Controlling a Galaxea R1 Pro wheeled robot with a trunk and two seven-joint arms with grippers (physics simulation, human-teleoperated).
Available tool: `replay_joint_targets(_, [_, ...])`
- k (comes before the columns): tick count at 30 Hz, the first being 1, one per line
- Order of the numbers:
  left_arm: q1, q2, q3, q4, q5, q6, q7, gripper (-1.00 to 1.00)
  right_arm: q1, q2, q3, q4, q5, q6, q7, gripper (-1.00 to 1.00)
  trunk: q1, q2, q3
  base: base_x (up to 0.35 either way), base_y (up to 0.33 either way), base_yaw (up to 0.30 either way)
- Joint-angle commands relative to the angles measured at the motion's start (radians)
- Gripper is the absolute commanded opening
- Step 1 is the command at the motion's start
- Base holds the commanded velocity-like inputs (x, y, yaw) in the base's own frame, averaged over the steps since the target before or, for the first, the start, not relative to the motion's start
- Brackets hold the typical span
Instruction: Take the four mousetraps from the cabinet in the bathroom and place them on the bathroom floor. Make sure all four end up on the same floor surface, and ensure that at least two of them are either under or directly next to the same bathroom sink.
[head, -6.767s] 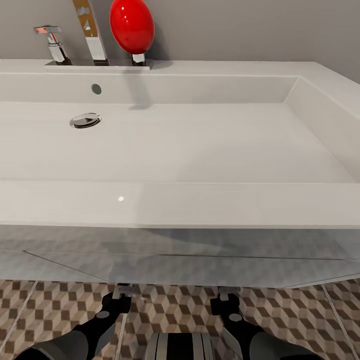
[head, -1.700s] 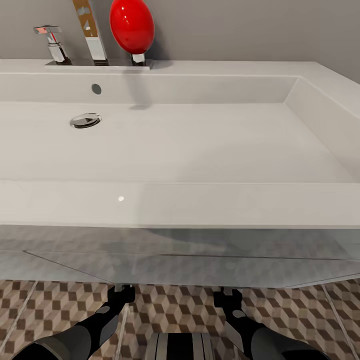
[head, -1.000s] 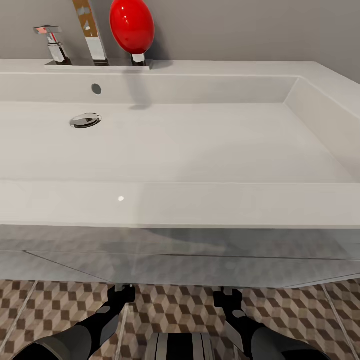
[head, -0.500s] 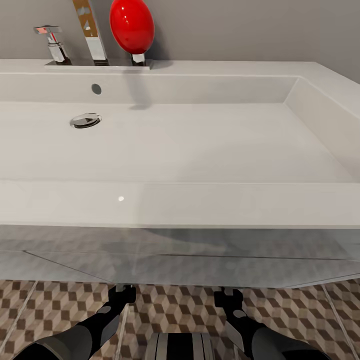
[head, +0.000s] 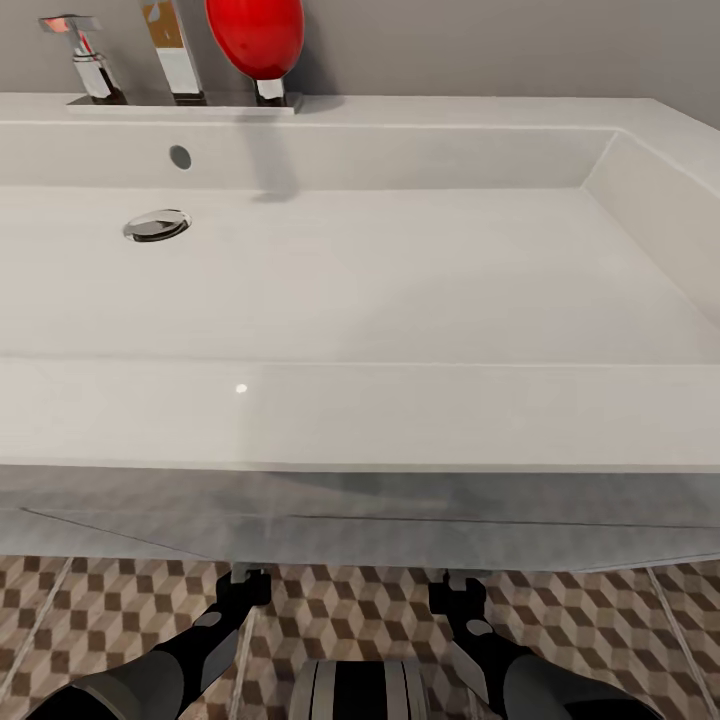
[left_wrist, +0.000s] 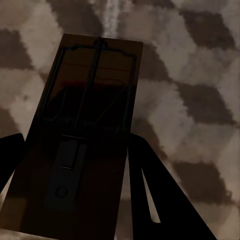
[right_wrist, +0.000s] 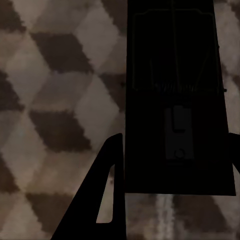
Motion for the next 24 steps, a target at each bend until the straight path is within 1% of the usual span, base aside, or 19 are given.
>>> replay_joint_targets(1, [-0.001, 0.000, -0.009, 0.001, 0.006, -0.004, 0.002, -1.00, 0.000, 0.000, 0.001, 0.001, 0.004, -0.002, -0.005, -1.00, 0.000, 0.000, -0.001, 0.000, 0.000, 0.000])
replay_joint_targets(24, [-0.001, 0.000, -0.007, 0.002, 0.005, -0.005, 0.002, -1.00, 0.000, 0.000, 0.001, 0.000, 0.005, -0.002, -0.005, -1.00, 0.000, 0.000, -0.001, -0.006, 0.000, 0.000])
